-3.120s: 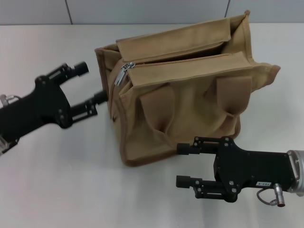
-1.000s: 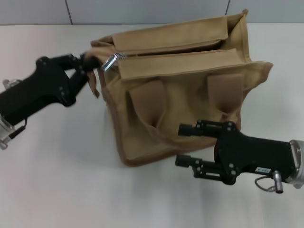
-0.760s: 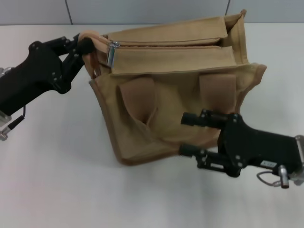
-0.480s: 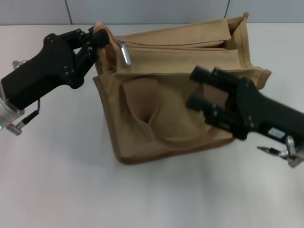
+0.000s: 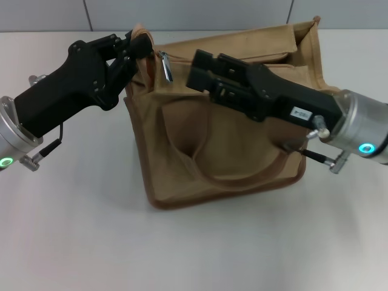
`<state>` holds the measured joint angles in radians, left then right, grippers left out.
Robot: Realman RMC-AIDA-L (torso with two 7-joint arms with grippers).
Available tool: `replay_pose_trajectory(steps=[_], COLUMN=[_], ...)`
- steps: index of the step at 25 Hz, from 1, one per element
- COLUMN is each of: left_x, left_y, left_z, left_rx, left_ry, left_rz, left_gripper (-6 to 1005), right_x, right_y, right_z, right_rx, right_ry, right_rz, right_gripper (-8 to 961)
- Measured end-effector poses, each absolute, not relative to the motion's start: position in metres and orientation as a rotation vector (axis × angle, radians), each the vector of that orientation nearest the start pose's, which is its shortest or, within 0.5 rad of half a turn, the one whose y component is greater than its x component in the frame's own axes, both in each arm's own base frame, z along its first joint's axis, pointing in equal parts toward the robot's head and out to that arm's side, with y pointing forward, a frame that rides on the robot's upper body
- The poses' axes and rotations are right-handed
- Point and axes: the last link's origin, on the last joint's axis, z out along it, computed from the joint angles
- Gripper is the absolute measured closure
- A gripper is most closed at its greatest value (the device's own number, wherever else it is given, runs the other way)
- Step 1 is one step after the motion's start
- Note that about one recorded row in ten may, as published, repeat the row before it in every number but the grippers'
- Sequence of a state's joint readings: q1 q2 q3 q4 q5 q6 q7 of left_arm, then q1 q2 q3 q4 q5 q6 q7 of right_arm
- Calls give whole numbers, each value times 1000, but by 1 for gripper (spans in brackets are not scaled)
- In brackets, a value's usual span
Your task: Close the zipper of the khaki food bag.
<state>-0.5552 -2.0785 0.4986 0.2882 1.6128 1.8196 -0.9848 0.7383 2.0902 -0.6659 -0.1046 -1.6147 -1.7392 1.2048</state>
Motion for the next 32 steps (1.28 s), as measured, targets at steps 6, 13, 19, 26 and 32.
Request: replay_pose_trajectory(steps=[6,13,19,26,32], left_x=[-225,-214,-205,-205,-208], left_y=[312,315,318,318,319], left_z=[10,11,10,6,5], left_rx=[-2320,-2341,-2357,-2356,-2346], left_ry=[-323,-278,-257,-276,-299], left_rz=[-1491,-1537,-1564,-1567,-1542], left_gripper=[916,915,914,913,912], right_x=[164,160,162,159,157], right_y=[327,328,329,328,330], right_z=[-54,-60,-59,-59,-58], right_rx=[-2675,-2728,-2706,-2718,-2703], right_ry=[793,831,845,805,793], right_rz=[1554,1508,1506,1522,1534], right_gripper=[313,313,313,314,314])
